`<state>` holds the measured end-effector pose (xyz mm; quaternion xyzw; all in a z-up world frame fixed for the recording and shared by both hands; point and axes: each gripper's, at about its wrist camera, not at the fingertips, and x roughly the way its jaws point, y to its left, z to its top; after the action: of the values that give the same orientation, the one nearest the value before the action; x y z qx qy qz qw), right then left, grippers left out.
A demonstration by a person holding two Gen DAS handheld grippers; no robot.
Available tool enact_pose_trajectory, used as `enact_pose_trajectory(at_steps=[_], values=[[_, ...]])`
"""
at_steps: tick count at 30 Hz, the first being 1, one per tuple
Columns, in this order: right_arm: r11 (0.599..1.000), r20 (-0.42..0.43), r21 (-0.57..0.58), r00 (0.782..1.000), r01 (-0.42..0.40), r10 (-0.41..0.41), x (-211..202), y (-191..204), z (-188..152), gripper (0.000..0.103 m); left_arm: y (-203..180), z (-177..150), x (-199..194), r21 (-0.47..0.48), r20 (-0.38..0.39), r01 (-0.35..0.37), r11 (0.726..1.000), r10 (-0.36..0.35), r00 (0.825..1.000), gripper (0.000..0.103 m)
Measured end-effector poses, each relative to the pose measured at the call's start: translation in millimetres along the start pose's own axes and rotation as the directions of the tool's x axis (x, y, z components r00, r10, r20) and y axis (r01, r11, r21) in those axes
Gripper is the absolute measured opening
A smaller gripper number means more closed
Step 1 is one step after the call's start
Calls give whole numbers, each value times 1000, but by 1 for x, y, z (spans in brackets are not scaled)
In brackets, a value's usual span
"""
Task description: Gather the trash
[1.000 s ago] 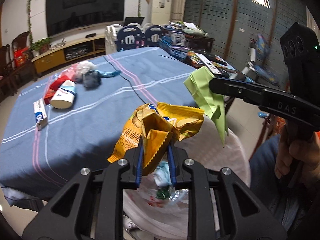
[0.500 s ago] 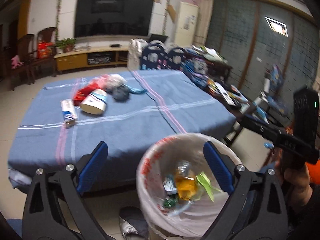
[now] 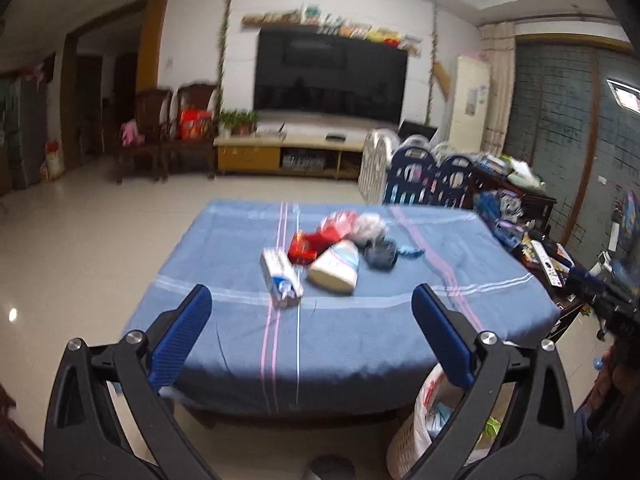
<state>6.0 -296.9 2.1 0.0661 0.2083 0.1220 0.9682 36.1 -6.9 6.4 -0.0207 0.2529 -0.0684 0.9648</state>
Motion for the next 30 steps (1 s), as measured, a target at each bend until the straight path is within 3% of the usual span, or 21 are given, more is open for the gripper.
enact_pose_trajectory(at_steps=[4,10,13,16,30], values=[[1000,33,8,999,12,-13,18,0,-2,67,-5,-3,12,36,-45,-31,999,33,998,100],[999,-36,-1,999,38,-38,28,-3,-28,67,-12,-12,18,61,-82,10,998,-5,997,100],[999,-10,5,999,46,-46,29,-2,-27,78,-12,-13,25,34,-103,27,999,-24,994,100],[999,-24,22,999,45,-44,32,-4,-30,78,-13,-16,28,18,-126,27,999,-24,992,100],[999,-43,13,998,49,-49,41,-3,-34,78,-16,-16,29,30,-133,25,999,-21,991,100]])
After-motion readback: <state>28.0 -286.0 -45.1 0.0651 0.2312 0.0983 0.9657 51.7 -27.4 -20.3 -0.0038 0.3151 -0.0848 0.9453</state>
